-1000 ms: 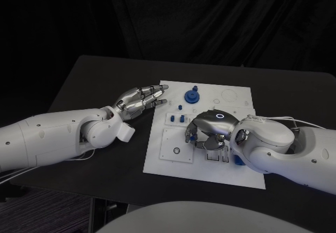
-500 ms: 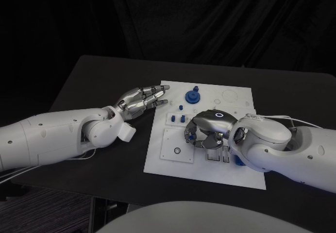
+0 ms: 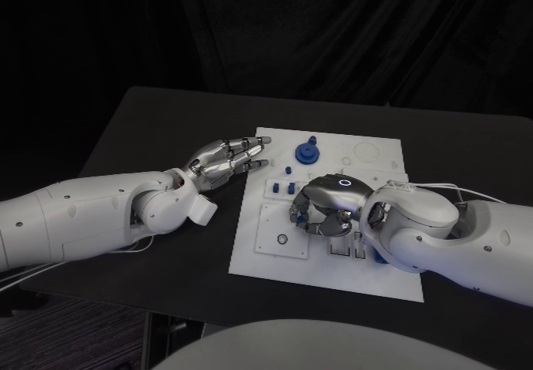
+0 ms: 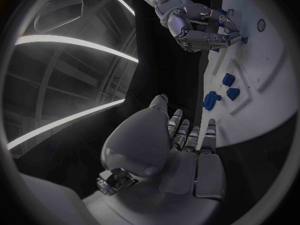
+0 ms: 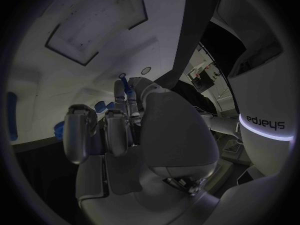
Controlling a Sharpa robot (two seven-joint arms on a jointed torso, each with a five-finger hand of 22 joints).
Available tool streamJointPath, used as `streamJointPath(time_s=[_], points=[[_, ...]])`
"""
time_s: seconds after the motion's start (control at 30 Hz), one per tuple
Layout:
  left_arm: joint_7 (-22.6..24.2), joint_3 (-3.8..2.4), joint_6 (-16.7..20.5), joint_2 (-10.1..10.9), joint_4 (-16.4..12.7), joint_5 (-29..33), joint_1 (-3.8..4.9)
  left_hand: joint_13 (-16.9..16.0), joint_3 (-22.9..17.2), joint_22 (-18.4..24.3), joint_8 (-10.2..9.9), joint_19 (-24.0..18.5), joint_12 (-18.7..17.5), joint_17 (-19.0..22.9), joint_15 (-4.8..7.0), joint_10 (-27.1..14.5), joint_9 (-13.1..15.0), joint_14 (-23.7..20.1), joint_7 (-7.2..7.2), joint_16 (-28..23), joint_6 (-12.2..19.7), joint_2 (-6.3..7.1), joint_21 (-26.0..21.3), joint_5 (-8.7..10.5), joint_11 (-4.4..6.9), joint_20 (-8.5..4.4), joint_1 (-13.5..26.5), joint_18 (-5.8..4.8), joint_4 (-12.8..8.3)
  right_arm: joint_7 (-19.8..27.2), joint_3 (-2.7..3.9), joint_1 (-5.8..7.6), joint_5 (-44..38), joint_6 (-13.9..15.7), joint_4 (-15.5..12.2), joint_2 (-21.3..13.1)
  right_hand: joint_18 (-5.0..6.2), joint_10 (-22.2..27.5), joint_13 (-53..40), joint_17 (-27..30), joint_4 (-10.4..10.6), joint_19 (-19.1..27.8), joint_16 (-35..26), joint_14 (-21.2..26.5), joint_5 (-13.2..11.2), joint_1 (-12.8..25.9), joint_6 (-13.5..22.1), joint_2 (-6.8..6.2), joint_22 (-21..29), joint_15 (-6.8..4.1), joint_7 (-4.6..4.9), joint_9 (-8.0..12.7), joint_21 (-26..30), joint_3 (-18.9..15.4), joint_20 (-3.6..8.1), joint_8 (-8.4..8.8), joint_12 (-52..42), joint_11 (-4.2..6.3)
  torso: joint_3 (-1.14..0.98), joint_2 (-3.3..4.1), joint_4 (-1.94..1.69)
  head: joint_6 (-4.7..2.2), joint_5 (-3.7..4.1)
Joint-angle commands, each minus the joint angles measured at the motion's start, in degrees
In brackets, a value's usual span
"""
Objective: Assemble the parts on the task board
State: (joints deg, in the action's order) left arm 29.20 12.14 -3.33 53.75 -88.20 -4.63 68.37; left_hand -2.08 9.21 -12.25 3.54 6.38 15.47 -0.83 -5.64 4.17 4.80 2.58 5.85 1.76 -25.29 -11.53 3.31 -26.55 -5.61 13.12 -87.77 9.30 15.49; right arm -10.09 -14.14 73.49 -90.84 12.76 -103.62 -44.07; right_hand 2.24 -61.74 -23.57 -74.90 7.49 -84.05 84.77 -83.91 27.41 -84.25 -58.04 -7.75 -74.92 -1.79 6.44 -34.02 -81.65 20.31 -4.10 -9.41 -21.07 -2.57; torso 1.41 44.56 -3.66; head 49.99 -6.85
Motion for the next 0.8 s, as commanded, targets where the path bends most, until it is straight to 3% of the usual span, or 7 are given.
streamJointPath(time_s=[0.03,0.17,0.3,0.8], points=[[0.27,-0.05,-1.03,-0.19,0.01,0.25,-0.15,-0.04,-0.02,0.0,0.38,-0.08,-0.22,-0.07,-0.42,-0.18,0.07,-0.1,0.19,0.39,-0.05,-0.4,-0.18,-0.24,-0.22,0.38,-0.06,1.1,0.19,0.95,0.0,-0.19,0.08,0.8,-0.05,0.02,-0.11,-0.3,0.13,-8.95,-0.51,-1.9,-0.26,-4.44,-1.04,-0.87,-0.54,-0.13,-12.26,0.32,0.14,0.27,0.33,-0.11,-0.54,0.49,0.32,-0.14,0.01,-0.03,0.0,0.01,-0.1],[0.18,-0.05,-1.15,-0.26,0.11,0.25,-0.26,-0.04,-0.02,0.0,0.38,-0.08,-0.22,-0.07,-0.42,-0.18,0.07,-0.1,0.19,0.39,-0.05,-0.4,-0.18,-0.24,-0.22,0.38,-0.06,1.1,0.19,0.95,0.0,-0.23,-0.33,0.38,-0.02,0.06,-0.11,-0.32,0.3,-8.89,-0.74,-1.88,-0.29,-4.39,-3.83,-1.26,-0.9,-0.05,-12.26,0.37,0.17,0.81,0.34,-0.42,-0.6,0.88,0.52,-0.18,0.01,-0.02,0.02,0.01,-0.09],[0.12,-0.05,-1.22,-0.28,0.15,0.25,-0.42,-0.04,-0.06,0.02,0.38,-0.08,-0.22,-0.07,-0.47,-0.18,0.07,-0.09,0.21,0.4,-0.03,-0.42,-0.18,-0.25,-0.24,0.39,-0.07,1.11,0.19,0.99,0.0,-0.4,-1.5,0.17,0.07,0.1,-0.08,-0.35,0.36,-8.82,-0.78,-1.8,-0.35,-4.36,-4.65,-1.34,-1.07,-0.09,-12.22,0.38,0.16,0.98,0.49,-0.57,-0.62,0.99,0.58,-0.19,0.0,-0.06,0.02,0.01,-0.08],[-0.08,-0.05,-1.29,-0.05,0.09,0.25,-0.89,-0.04,-0.08,0.03,0.39,-0.08,-0.22,-0.08,-0.49,-0.18,0.07,-0.08,0.21,0.41,-0.02,-0.44,-0.18,-0.25,-0.25,0.39,-0.08,1.11,0.2,0.77,0.0,-1.17,-5.32,-0.51,0.5,0.11,-0.04,-0.27,0.42,-8.62,-0.76,-1.72,-0.52,-4.3,-4.76,-1.4,-1.22,0.0,-12.17,0.4,0.17,1.05,0.64,-0.57,-0.63,1.02,0.68,-0.23,-0.03,-0.21,0.07,0.01,-0.27]])
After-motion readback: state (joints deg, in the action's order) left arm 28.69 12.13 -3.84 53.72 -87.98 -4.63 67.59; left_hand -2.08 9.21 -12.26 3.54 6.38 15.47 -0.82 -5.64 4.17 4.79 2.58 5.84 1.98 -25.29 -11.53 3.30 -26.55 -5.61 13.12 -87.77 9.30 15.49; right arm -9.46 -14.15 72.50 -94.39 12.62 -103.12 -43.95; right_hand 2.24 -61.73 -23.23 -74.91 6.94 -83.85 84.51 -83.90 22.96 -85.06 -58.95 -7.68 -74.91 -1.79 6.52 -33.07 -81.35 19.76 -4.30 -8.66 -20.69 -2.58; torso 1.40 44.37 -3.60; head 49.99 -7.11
